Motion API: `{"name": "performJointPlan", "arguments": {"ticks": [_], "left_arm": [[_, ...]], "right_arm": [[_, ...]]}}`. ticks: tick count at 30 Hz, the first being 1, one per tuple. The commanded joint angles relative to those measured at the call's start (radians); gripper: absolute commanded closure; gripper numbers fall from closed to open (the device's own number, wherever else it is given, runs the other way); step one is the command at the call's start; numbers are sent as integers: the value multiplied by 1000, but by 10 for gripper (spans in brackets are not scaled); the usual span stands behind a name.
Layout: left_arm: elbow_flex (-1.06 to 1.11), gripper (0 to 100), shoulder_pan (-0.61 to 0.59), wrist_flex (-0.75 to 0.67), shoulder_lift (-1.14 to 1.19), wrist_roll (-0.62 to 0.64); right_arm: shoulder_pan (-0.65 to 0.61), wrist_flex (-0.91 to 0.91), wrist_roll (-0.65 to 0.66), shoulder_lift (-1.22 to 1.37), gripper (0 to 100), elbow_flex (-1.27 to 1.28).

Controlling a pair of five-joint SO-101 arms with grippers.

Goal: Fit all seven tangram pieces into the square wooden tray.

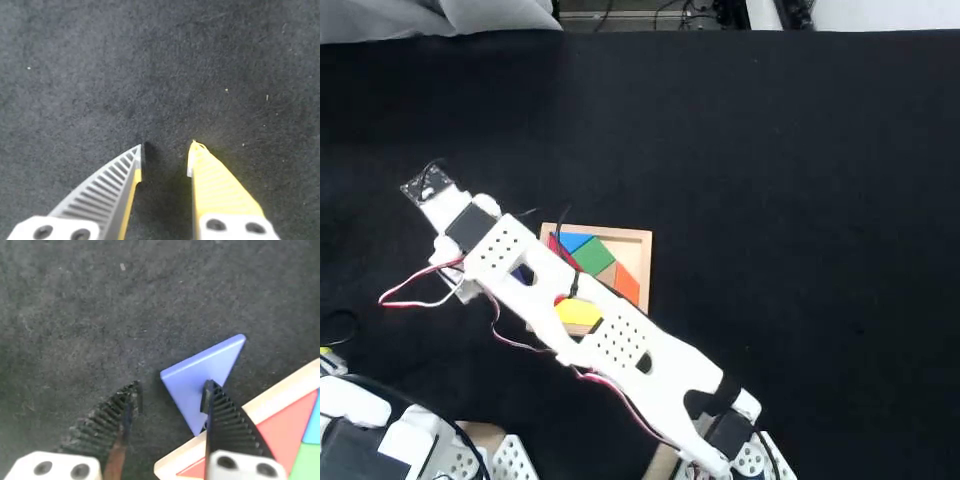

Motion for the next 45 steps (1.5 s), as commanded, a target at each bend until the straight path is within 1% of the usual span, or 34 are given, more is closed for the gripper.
{"name": "performJointPlan", "arguments": {"ticks": [1, 11, 14, 23, 30, 35, 37, 39, 43, 45], "left_arm": [[15, 848, -12, 25, 15, -15], [15, 848, -12, 25, 15, -15], [15, 848, -12, 25, 15, -15], [15, 848, -12, 25, 17, -15], [16, 848, -12, 25, 17, -15], [16, 848, -12, 25, 17, -15], [16, 848, -12, 25, 17, -15], [16, 848, -12, 25, 17, -15], [16, 848, -12, 26, 17, -15], [16, 848, -12, 26, 17, -15]], "right_arm": [[25, 26, -8, 13, 796, -42], [87, 29, 2, 42, 796, -41], [91, 34, 38, 44, 796, -31], [94, 32, 41, 36, 796, -12], [158, 40, 43, -41, 799, -1], [166, 40, 44, -91, 800, 42], [161, 40, 74, -116, 801, 77], [158, 40, 80, -139, 828, 108], [158, 38, 83, -162, 943, 125], [155, 38, 83, -160, 960, 125]]}}
